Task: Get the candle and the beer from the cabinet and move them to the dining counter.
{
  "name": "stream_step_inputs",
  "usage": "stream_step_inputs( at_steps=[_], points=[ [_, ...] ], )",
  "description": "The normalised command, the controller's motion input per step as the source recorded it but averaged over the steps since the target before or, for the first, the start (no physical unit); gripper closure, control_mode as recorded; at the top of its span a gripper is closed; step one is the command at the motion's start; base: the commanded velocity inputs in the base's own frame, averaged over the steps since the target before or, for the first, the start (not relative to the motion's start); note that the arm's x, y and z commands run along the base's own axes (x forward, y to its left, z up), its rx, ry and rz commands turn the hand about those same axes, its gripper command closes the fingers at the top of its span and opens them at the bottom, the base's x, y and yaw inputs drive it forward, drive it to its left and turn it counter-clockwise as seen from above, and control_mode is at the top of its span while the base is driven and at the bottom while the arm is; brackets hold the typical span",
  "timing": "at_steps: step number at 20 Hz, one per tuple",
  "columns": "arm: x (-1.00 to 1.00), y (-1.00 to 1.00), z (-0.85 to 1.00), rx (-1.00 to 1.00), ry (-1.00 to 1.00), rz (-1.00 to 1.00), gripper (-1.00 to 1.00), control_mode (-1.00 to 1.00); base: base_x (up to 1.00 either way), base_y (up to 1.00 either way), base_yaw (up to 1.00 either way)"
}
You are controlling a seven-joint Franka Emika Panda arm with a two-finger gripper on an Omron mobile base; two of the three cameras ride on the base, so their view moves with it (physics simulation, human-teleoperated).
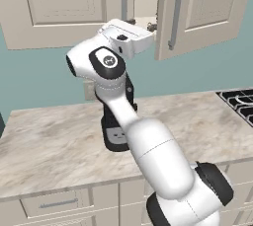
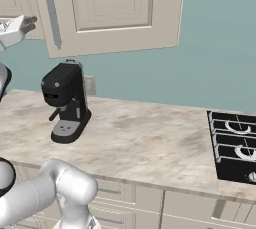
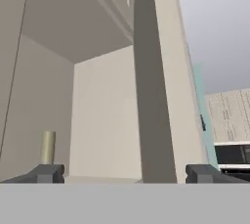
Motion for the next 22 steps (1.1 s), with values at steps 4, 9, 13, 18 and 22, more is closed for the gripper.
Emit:
stream_step_inputs(
  at_steps=[4,9,13,18,22],
  points=[
    [0.12,-0.25,0.00,0.06,0.00,-0.22,-1.00,-1.00,0.00,0.00,0.00],
    [0.00,-0.33,0.00,0.05,0.00,-0.25,-1.00,-1.00,0.00,0.00,0.00],
    [0.00,-0.46,0.00,0.06,0.00,-0.21,-1.00,-1.00,0.00,0.00,0.00],
    [-0.15,-0.62,0.00,0.04,0.00,-0.15,-1.00,-1.00,0.00,0.00,0.00],
    [-0.46,-0.86,0.00,0.06,-0.01,-0.15,-1.00,-1.00,0.00,0.00,0.00]
  ],
)
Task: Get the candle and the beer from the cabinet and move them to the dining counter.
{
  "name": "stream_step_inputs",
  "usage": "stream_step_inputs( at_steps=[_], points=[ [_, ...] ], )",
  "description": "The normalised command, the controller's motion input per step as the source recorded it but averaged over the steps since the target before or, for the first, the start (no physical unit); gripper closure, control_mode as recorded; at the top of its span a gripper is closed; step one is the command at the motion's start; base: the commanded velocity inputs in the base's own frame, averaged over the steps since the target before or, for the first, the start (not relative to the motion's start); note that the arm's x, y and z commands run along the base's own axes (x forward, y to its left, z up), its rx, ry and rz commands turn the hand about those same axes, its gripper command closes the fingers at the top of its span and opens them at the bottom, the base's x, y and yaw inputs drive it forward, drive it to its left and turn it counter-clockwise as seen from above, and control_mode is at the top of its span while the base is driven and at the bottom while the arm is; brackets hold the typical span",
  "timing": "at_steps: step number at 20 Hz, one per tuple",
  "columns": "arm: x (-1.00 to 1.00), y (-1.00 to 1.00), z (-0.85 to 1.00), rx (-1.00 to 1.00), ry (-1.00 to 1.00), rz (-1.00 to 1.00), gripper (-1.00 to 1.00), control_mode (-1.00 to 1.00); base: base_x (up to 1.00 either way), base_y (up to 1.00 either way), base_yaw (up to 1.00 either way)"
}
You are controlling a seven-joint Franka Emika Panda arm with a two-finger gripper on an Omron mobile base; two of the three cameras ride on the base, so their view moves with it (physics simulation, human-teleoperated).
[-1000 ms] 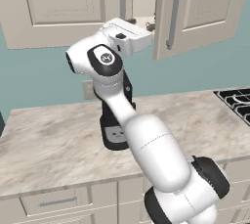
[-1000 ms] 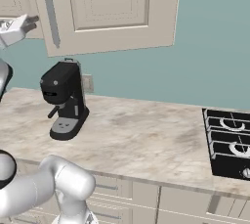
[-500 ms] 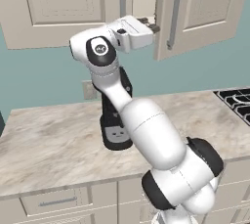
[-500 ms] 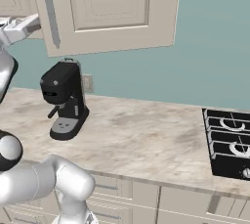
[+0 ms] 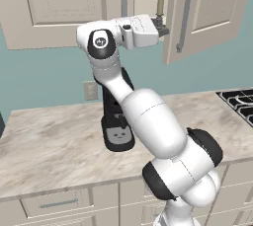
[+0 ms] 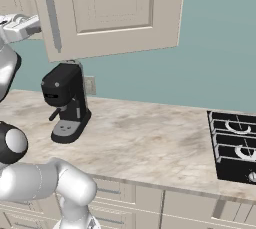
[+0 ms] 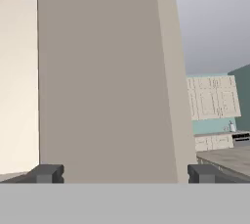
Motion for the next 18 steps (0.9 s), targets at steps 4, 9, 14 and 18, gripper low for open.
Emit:
stream_step_inputs(
  at_steps=[4,9,14,18],
  points=[
    [-0.67,-1.00,0.00,0.15,-0.03,-0.09,-1.00,-1.00,0.00,0.00,0.00],
    [-0.76,-1.00,-0.02,0.16,-0.02,-0.12,-1.00,-1.00,0.00,0.00,0.00],
    [-0.38,-1.00,-0.03,0.06,0.00,-0.04,-1.00,-1.00,0.00,0.00,0.00],
    [-0.18,-1.00,-0.14,0.00,0.00,0.08,-1.00,-1.00,0.00,0.00,0.00]
  ],
)
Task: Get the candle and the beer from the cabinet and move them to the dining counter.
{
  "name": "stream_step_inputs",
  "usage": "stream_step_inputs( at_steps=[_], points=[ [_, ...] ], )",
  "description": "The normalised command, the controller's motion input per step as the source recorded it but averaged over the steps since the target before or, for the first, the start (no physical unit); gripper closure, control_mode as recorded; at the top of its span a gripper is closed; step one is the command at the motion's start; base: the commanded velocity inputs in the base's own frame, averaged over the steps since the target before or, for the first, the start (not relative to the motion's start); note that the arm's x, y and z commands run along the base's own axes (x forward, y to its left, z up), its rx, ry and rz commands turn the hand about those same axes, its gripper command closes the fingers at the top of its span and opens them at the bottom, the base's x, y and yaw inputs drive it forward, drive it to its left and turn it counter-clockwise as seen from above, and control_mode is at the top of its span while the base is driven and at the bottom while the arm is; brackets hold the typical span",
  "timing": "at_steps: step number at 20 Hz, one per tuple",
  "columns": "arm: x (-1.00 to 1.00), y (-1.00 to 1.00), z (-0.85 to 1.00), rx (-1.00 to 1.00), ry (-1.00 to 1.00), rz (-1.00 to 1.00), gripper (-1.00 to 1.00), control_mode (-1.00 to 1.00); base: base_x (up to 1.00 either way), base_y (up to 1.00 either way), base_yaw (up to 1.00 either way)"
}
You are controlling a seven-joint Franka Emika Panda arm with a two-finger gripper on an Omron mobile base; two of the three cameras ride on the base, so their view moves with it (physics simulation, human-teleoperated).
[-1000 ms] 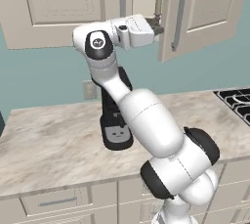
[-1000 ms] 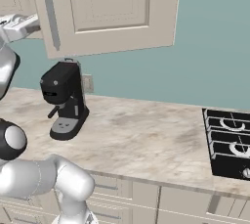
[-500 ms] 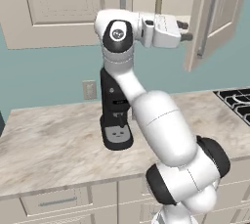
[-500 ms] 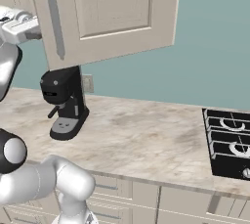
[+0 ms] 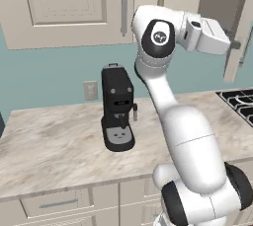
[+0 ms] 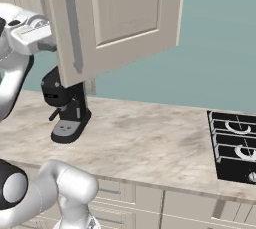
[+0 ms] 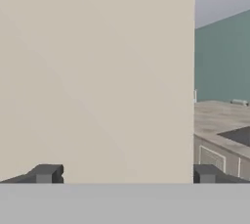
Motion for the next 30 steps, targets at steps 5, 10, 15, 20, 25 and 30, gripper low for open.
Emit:
stream_step_inputs(
  at_steps=[5,10,15,20,25,30],
  points=[
    [-0.08,-1.00,-0.20,0.00,0.00,0.15,-1.00,-1.00,0.00,0.00,0.00],
    [-0.09,-1.00,-0.22,0.01,0.00,0.10,-1.00,-1.00,0.00,0.00,0.00],
    [-0.01,-0.97,-0.19,0.00,0.00,0.07,-1.00,-1.00,0.00,0.00,0.00],
    [0.08,-0.39,-0.23,0.00,0.00,0.16,-1.00,-1.00,0.00,0.00,0.00],
    [0.09,-0.05,-0.26,0.00,0.00,0.16,-1.00,-1.00,0.00,0.00,0.00],
    [0.03,0.31,-0.34,-0.04,0.00,0.19,-1.00,-1.00,0.00,0.00,0.00]
  ],
)
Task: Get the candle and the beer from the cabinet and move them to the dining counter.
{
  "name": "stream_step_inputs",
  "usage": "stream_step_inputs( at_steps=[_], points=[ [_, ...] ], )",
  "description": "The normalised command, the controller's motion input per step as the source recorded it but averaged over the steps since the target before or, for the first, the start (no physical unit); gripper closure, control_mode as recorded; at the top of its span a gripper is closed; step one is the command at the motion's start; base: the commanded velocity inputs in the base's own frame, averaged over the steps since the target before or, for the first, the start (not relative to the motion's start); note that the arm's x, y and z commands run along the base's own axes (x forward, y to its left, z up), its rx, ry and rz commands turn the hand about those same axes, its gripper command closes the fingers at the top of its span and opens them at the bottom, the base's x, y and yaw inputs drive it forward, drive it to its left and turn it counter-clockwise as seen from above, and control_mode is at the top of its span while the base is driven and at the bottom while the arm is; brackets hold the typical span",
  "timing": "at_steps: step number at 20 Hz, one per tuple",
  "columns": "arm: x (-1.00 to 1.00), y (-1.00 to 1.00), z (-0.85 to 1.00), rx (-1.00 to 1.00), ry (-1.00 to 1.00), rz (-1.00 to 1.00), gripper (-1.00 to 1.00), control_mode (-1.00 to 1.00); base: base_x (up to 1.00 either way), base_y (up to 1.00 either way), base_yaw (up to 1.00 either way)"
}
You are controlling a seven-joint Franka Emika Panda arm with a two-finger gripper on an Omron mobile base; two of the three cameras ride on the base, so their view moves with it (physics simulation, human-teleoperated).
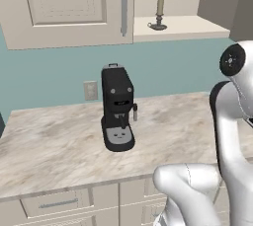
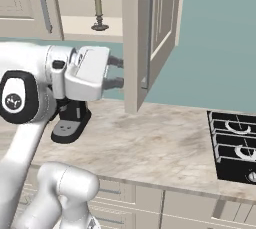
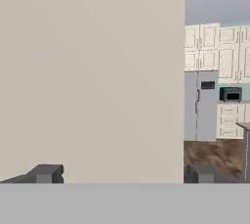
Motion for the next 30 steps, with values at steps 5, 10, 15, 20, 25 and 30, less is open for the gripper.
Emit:
stream_step_inputs(
  at_steps=[5,10,15,20,25,30],
  points=[
    [-0.15,1.00,-0.21,-0.14,0.01,0.12,-1.00,-1.00,0.00,0.00,0.00],
    [-0.06,0.92,-0.20,-0.12,0.01,0.20,-1.00,-1.00,0.00,0.00,0.00],
    [0.00,0.88,-0.07,-0.08,0.07,0.61,-1.00,-1.00,0.00,0.00,0.00],
    [-0.20,0.61,0.04,-0.06,0.00,0.47,-1.00,-1.00,0.00,0.00,0.00],
    [-0.19,0.15,0.11,0.00,-0.11,0.17,-1.00,-1.00,0.00,0.00,0.00],
    [0.00,0.08,0.00,0.00,-0.19,0.09,-1.00,-1.00,0.00,0.00,0.00]
  ],
)
